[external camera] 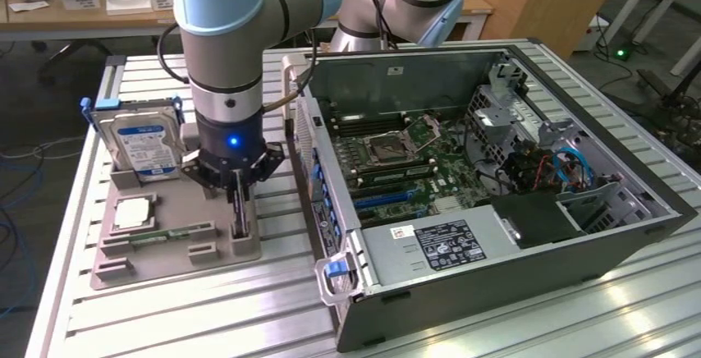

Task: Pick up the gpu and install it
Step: 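Pick up the gpu and move the gpu toward the slot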

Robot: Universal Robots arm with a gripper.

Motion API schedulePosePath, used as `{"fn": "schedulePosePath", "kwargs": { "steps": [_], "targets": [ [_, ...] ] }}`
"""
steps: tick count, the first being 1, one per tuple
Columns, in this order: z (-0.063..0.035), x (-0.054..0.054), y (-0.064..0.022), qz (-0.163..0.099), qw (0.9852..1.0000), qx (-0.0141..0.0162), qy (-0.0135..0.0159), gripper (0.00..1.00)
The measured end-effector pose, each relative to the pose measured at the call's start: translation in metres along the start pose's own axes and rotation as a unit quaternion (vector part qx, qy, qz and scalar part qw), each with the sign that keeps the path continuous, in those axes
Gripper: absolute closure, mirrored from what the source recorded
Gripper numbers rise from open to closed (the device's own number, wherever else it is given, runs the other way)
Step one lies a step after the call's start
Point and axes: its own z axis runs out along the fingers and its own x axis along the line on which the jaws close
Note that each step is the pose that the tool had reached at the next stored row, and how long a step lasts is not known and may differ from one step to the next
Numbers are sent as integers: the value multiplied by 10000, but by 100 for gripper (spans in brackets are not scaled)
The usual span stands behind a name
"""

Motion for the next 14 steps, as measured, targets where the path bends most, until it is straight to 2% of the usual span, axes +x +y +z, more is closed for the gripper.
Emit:
{"fn": "schedulePosePath", "kwargs": {
  "steps": [7, 14],
  "targets": [
    [-228, 13, 7, -2, 10000, -45, 1, 72],
    [-458, 25, 14, -3, 10000, -60, 0, 72]
  ]
}}
